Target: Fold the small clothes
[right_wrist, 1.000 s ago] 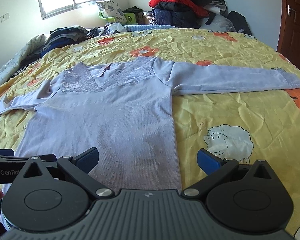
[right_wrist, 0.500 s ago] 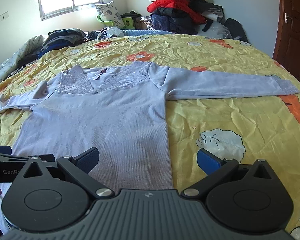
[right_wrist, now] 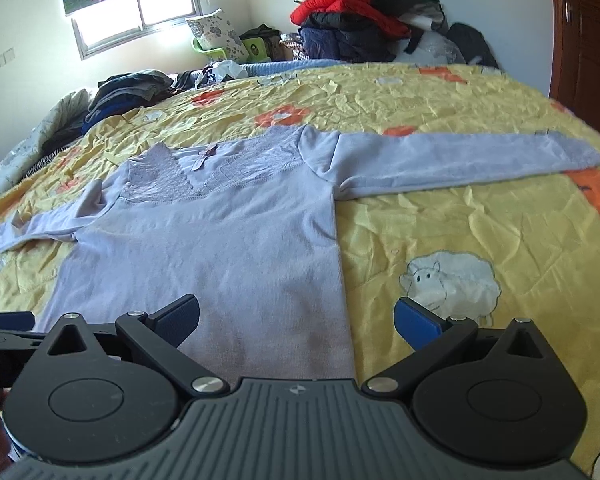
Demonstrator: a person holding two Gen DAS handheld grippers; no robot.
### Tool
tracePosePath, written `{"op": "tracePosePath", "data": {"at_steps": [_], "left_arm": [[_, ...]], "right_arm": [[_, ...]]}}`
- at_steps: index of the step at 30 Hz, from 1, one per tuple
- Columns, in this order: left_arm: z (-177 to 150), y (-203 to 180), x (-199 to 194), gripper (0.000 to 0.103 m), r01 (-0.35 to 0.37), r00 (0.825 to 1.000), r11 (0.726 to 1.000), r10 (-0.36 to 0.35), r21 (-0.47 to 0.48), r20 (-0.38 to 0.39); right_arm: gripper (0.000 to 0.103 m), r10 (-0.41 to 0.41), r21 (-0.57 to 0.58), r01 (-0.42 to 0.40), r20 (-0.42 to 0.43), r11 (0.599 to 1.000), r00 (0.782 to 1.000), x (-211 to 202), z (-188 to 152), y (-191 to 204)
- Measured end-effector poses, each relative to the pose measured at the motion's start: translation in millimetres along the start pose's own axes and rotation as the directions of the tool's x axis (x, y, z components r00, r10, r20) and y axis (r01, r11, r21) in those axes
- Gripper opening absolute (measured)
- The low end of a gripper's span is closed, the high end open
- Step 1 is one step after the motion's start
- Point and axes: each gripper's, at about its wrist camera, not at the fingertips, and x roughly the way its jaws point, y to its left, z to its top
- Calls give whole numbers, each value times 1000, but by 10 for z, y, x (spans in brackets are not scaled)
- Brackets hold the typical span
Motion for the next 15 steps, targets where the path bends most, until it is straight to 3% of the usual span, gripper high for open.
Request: {"op": "tracePosePath", "data": {"at_steps": [9, 15], "left_arm": [[132, -35, 29, 103, 18, 1000, 1000, -18, -10, 20], [156, -83, 125, 103, 20, 1000, 1000, -20, 8, 8]], "right_arm": [[103, -45, -35, 47, 56, 998, 997, -106, 76, -10], [103, -13, -57, 17, 65, 998, 998, -15, 51, -26]]}}
